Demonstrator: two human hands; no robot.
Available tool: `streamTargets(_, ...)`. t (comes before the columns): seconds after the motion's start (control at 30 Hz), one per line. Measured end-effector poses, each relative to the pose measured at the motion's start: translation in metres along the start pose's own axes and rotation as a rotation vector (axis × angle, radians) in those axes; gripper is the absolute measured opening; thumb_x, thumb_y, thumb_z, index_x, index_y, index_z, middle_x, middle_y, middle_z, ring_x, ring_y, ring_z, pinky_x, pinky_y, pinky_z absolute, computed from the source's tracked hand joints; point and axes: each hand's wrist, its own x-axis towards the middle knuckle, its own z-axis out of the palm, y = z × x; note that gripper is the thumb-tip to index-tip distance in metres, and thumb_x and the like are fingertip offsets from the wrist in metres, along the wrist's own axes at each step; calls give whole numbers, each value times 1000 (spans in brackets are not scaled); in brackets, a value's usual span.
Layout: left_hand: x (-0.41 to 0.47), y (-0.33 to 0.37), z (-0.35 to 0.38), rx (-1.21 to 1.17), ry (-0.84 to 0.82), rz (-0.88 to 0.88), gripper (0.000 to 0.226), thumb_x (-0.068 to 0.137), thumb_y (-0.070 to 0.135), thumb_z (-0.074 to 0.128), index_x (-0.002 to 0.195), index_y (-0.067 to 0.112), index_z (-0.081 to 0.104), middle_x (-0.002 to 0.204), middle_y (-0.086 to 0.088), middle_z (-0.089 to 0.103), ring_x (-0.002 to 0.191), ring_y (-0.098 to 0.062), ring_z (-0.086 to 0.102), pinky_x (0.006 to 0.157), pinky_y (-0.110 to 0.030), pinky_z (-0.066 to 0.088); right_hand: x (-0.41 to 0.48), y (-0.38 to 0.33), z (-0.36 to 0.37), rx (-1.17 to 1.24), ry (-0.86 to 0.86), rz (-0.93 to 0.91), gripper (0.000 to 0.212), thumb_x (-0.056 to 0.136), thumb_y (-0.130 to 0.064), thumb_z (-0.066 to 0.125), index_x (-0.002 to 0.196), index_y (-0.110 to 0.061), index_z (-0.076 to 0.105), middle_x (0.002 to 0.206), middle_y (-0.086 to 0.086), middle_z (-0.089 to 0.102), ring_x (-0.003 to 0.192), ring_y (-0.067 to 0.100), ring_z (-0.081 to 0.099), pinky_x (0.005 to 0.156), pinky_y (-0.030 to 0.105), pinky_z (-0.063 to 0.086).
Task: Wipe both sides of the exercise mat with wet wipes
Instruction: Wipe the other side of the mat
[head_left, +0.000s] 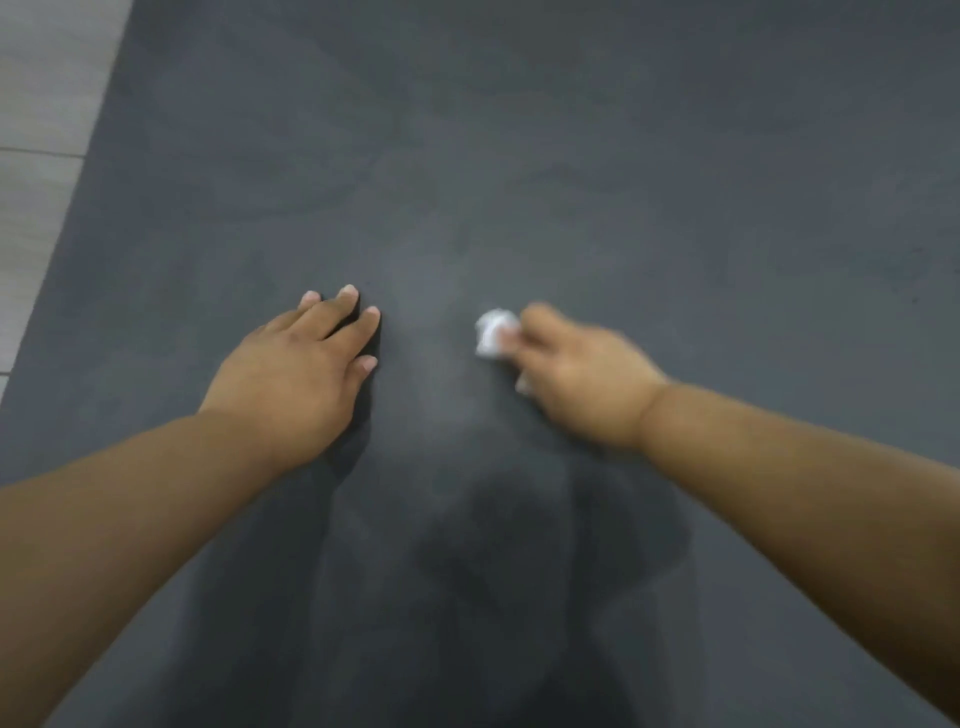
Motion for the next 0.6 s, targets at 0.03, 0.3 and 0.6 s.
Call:
streamTargets(0.03,3,-1,-3,18,7,4,49,97,36,33,144,21,36,153,1,27,136,-31,30,110,-43,30,6,25,-6,-76,56,138,34,87,-11,54,121,-8,58,112,15,54,81,36,61,60,38,48)
streamTargets(0.3,48,0,-11,22,10,-29,56,98,39,31,150,23,17,158,0,5,144,-28,6,117,-41,14,54,23,-1,29,155,323,44,88,-13,52,131,-15,50,134,11,44,109,28,56,86,29,46)
streamTargets(0.6,52,-1,-8,33,-79,-70,55,98,42,19,150,32,2,157,9,-10,145,-20,-8,116,-39,6,50,119,-27,-44,145,807,38,94,-16,46,132,-12,47,118,14,40,97,40,53,82,38,43)
